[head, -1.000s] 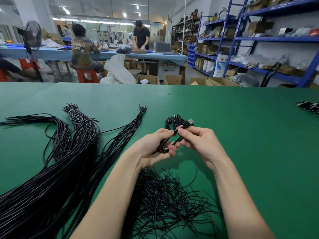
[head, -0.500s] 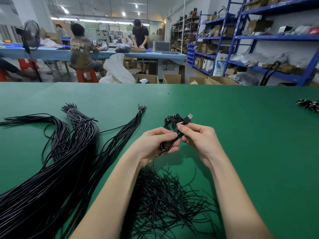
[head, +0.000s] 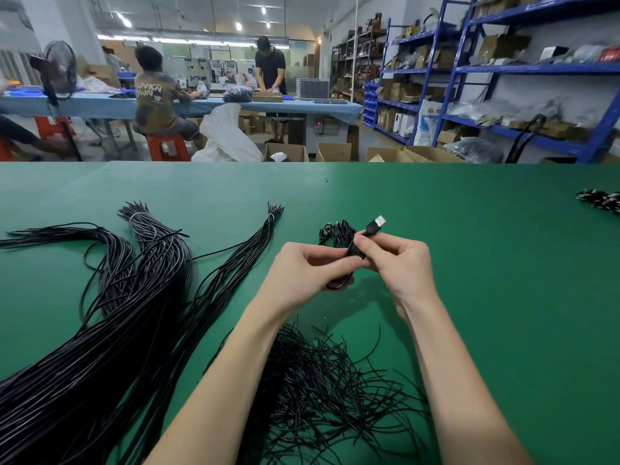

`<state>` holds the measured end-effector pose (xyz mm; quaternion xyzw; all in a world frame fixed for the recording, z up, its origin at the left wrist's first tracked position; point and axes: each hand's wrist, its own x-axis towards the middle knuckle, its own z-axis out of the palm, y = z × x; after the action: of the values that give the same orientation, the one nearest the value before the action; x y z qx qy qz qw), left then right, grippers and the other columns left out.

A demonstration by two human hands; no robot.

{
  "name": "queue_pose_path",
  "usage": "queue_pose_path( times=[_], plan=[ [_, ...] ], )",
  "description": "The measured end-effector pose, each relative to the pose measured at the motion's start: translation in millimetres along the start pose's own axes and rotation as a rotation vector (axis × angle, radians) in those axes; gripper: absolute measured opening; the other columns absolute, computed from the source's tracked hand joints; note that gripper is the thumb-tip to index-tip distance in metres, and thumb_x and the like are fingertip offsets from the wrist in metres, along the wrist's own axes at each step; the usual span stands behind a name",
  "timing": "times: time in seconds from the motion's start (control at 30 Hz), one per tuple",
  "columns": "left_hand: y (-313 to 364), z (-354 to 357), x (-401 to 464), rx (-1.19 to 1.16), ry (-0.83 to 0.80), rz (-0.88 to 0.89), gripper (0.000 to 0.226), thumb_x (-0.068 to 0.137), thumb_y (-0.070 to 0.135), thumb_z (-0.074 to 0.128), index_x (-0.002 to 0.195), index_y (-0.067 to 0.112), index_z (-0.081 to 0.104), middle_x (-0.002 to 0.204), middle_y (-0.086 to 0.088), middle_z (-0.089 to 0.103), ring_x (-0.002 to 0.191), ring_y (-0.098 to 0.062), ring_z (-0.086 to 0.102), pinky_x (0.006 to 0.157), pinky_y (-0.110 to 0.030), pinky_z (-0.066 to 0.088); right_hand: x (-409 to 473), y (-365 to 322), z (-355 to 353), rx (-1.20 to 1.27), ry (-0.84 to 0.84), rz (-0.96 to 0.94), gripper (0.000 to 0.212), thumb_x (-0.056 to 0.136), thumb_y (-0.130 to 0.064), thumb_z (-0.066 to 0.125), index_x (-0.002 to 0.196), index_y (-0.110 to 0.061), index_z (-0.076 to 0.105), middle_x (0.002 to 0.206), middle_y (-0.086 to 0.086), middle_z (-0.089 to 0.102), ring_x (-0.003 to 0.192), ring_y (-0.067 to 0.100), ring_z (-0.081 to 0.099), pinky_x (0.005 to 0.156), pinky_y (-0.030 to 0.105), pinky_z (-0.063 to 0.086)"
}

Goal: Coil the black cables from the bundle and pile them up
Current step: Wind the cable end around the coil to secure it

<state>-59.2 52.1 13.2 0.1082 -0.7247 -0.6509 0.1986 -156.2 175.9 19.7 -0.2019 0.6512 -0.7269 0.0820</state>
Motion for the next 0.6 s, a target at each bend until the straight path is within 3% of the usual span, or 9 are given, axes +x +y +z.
queue_pose_path(
  times=[0.1, 0.3, 0.43, 0.5, 0.6],
  plan=[
    [-5, 0, 3, 0.387, 0.020, 0.136, 0.023, 0.078, 0.036, 0.084, 0.098, 0.025, 0.081, 0.073, 0.004, 0.077, 0.065, -0.005, 0.064, 0.081, -0.035, 0.061, 1, 2, -1, -0.028, 0.047, 0.014, 0.015, 0.086, -0.011, 0.080, 0.077, -0.023, 0.079, 0.071, -0.005, 0.077, 0.052, 0.003, 0.063, 0.066, 0.022, 0.059],
    [-12, 7, 4, 0.565, 0.134, 0.234, 0.016, 0.090, 0.028, 0.072, 0.102, 0.023, 0.080, 0.070, 0.003, 0.076, 0.075, -0.027, 0.073, 0.071, -0.044, 0.060, -1, 2, 4, 0.122, 0.059, 0.122, 0.013, 0.086, -0.004, 0.078, 0.078, -0.014, 0.078, 0.072, -0.005, 0.077, 0.055, 0.007, 0.069, 0.058, 0.013, 0.054],
    [-17, 9, 5, 0.401, 0.151, 0.168, 0.010, 0.089, 0.023, 0.073, 0.096, 0.026, 0.080, 0.070, 0.011, 0.075, 0.070, -0.010, 0.075, 0.076, -0.035, 0.062, -1, 2, 5, 0.171, 0.053, 0.163, 0.010, 0.086, -0.005, 0.079, 0.079, -0.012, 0.078, 0.075, -0.003, 0.078, 0.059, 0.009, 0.072, 0.060, 0.013, 0.055],
    [-18, 8, 6, 0.234, 0.136, 0.085, 0.010, 0.089, 0.020, 0.074, 0.092, 0.028, 0.078, 0.073, 0.003, 0.077, 0.072, -0.012, 0.076, 0.081, -0.032, 0.061, -1, 3, 8, 0.207, 0.046, 0.166, 0.008, 0.086, -0.005, 0.078, 0.080, -0.010, 0.077, 0.076, -0.003, 0.078, 0.062, 0.010, 0.072, 0.061, 0.013, 0.055],
    [-15, 6, 4, -0.169, 0.083, -0.081, 0.015, 0.085, 0.010, 0.078, 0.100, 0.009, 0.076, 0.082, -0.014, 0.077, 0.073, -0.020, 0.075, 0.075, -0.029, 0.061, 1, 4, 9, 0.243, 0.023, 0.168, 0.003, 0.086, -0.005, 0.079, 0.085, -0.008, 0.077, 0.080, -0.001, 0.078, 0.065, 0.009, 0.072, 0.062, 0.013, 0.055]
  ],
)
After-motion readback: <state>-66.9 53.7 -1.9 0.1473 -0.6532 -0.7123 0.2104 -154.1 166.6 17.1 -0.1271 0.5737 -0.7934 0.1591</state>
